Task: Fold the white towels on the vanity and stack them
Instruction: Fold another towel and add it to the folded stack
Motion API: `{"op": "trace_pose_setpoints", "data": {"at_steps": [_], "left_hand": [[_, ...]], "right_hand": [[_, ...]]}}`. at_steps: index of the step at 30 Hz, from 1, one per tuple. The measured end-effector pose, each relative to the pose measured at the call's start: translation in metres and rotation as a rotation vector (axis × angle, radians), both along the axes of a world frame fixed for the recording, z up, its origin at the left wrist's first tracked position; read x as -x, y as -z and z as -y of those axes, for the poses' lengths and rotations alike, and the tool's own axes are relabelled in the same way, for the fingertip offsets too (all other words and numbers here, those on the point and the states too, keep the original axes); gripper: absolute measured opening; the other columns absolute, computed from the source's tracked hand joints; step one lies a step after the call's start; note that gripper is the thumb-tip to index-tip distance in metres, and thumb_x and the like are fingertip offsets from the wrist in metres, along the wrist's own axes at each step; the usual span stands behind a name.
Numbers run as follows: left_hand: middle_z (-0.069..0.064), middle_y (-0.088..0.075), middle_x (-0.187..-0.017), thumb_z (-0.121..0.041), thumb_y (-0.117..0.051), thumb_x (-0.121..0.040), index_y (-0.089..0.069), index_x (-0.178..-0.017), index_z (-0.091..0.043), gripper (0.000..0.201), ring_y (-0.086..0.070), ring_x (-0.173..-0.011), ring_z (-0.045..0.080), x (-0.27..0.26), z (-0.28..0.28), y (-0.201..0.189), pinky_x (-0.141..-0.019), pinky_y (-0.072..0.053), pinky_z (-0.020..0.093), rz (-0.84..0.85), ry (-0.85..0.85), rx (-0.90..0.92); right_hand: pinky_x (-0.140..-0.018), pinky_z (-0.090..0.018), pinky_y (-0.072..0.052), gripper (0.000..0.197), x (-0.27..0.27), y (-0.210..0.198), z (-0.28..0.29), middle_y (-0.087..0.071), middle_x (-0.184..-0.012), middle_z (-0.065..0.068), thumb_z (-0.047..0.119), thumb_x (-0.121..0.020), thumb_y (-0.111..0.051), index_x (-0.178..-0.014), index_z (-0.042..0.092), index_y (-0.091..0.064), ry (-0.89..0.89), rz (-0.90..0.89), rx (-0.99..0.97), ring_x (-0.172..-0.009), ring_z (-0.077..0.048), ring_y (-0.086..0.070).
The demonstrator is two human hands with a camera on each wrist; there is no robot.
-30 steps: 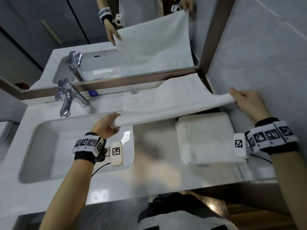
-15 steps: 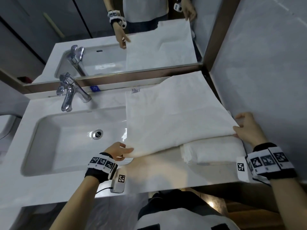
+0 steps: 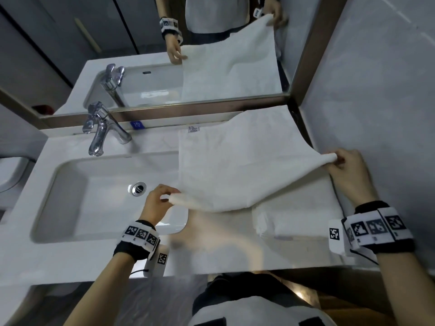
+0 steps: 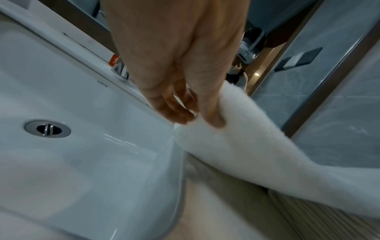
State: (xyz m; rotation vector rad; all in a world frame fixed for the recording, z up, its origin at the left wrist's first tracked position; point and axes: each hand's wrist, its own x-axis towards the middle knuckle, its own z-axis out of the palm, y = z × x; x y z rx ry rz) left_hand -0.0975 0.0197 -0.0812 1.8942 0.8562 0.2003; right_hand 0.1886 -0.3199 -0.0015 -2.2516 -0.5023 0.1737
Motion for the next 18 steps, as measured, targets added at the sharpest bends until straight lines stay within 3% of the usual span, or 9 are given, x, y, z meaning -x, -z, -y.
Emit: {"op": "trace_pose_setpoints", "data": {"at_steps": [2,4,6,8,10,11,13,15,18], "left_hand": [[0.008,-0.053,-0.104,0.005,-0.059,-0.086,-0.061,-0.102,-0.010,0.022,-0.054,-0.098,0.022,-0.004,-0.004,0.004,-0.091,-0.043,0.030,0.063,-0.100,-0.024],[0.004,-0.056,-0.109,-0.005,-0.052,-0.094,-0.056,-0.111,-0.008,0.018,-0.053,-0.103,0.017,-0.010,-0.009,0.006,-0.097,-0.041,0.027,0.143,-0.164,-0.024],[-0.007,-0.059,-0.100,-0.014,-0.045,-0.098,-0.053,-0.108,-0.014,0.012,-0.055,-0.098,0.004,-0.018,-0.015,0.003,-0.088,-0.042,0.012,0.215,-0.234,-0.049],[-0.015,-0.057,-0.094,-0.016,-0.043,-0.099,-0.049,-0.106,-0.017,0.010,-0.055,-0.088,-0.013,-0.032,-0.023,-0.002,-0.076,-0.042,0.002,0.307,-0.302,-0.060],[-0.011,-0.055,-0.089,-0.016,-0.041,-0.100,-0.048,-0.102,-0.018,0.008,-0.054,-0.079,-0.013,-0.047,-0.034,-0.007,-0.074,-0.042,0.004,0.367,-0.321,-0.077],[-0.005,-0.052,-0.085,-0.016,-0.040,-0.100,-0.047,-0.097,-0.018,0.008,-0.052,-0.076,-0.005,-0.056,-0.040,-0.010,-0.073,-0.042,0.010,0.380,-0.319,-0.085],[0.002,-0.045,-0.078,-0.016,-0.040,-0.099,-0.043,-0.090,-0.014,0.010,-0.043,-0.071,0.010,-0.073,-0.053,-0.013,-0.069,-0.038,0.025,0.374,-0.325,-0.091],[0.000,-0.040,-0.070,-0.017,-0.040,-0.099,-0.039,-0.087,-0.010,0.014,-0.037,-0.065,0.012,-0.089,-0.067,-0.015,-0.063,-0.033,0.029,0.348,-0.333,-0.116],[-0.003,-0.038,-0.067,-0.017,-0.042,-0.098,-0.039,-0.086,-0.009,0.015,-0.035,-0.062,0.013,-0.111,-0.088,-0.014,-0.063,-0.032,0.030,0.278,-0.322,-0.155]], "right_hand": [[-0.085,-0.035,-0.043,0.019,-0.005,-0.005,-0.007,-0.059,-0.112,-0.026,0.005,-0.084,-0.061,-0.102,0.001,-0.062,-0.050,0.044,-0.045,-0.097,-0.030,-0.057],[-0.087,-0.028,-0.042,0.020,-0.008,-0.009,-0.016,-0.061,-0.114,-0.010,0.012,-0.089,-0.058,-0.109,0.012,-0.059,-0.055,0.021,-0.100,-0.103,-0.022,-0.055],[-0.071,-0.012,-0.043,0.013,-0.011,-0.013,-0.028,-0.060,-0.101,-0.004,0.020,-0.094,-0.054,-0.105,0.015,-0.054,-0.024,-0.038,-0.185,-0.092,-0.019,-0.056],[-0.060,-0.004,-0.039,0.018,-0.017,-0.017,-0.043,-0.057,-0.098,-0.004,0.020,-0.096,-0.051,-0.110,0.008,-0.050,0.018,-0.032,-0.232,-0.079,-0.011,-0.055],[-0.056,0.002,-0.035,0.025,-0.026,-0.020,-0.061,-0.054,-0.099,-0.004,0.018,-0.097,-0.048,-0.116,0.001,-0.047,0.064,0.001,-0.287,-0.073,0.000,-0.049],[-0.055,0.003,-0.034,0.027,-0.031,-0.021,-0.070,-0.053,-0.100,-0.004,0.019,-0.098,-0.047,-0.117,0.000,-0.046,0.084,0.015,-0.308,-0.074,-0.002,-0.049],[-0.057,-0.002,-0.036,0.027,-0.045,-0.020,-0.086,-0.051,-0.102,-0.004,0.022,-0.098,-0.046,-0.116,0.002,-0.045,0.105,0.025,-0.337,-0.084,-0.013,-0.049],[-0.061,-0.016,-0.034,0.027,-0.061,-0.018,-0.102,-0.050,-0.102,-0.003,0.026,-0.098,-0.045,-0.114,0.005,-0.044,0.109,0.030,-0.304,-0.090,-0.014,-0.047],[-0.072,-0.020,-0.031,0.029,-0.086,-0.009,-0.122,-0.048,-0.103,-0.003,0.032,-0.097,-0.044,-0.114,0.008,-0.042,0.129,0.025,-0.218,-0.093,-0.015,-0.046]]}}
